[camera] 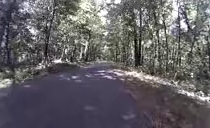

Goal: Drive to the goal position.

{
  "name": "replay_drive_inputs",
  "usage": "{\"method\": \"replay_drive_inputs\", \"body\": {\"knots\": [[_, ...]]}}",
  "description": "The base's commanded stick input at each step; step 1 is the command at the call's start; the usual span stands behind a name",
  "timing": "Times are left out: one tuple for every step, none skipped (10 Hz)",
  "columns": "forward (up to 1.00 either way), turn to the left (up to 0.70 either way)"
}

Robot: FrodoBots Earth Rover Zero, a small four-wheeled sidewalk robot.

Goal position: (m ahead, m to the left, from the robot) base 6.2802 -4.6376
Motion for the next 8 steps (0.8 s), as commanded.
{"method": "replay_drive_inputs", "body": {"knots": [[0.45,0.09],[0.45,0.27],[0.45,0.27],[0.45,0.27],[0.45,0.27],[0.45,0.18],[0.45,0.00],[0.45,0.00]]}}
